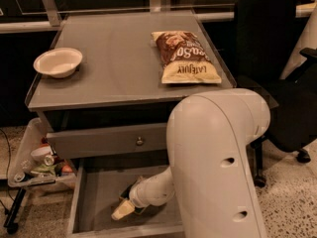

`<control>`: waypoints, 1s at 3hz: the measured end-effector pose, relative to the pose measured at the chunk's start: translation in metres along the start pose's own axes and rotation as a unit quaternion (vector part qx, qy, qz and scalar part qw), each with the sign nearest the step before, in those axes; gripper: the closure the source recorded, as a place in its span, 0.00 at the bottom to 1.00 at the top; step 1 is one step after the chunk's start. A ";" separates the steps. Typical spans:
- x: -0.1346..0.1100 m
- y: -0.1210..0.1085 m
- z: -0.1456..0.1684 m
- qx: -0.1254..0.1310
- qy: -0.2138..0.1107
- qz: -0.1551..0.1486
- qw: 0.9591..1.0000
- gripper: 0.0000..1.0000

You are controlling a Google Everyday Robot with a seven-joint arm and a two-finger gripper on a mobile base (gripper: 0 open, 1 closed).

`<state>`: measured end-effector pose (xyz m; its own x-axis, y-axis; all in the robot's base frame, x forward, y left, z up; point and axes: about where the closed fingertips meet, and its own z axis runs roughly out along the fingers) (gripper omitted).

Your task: Pick sponge from middle drawer and place on counter

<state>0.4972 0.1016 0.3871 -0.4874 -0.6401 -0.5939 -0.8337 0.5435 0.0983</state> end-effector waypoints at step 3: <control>0.020 -0.022 0.010 0.016 0.009 0.007 1.000 0.00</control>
Offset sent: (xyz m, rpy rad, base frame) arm 0.0054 0.0092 -0.0120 -0.0109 -0.0310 0.0363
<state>0.5082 0.0828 0.3647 -0.5031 -0.6421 -0.5784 -0.8186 0.5686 0.0809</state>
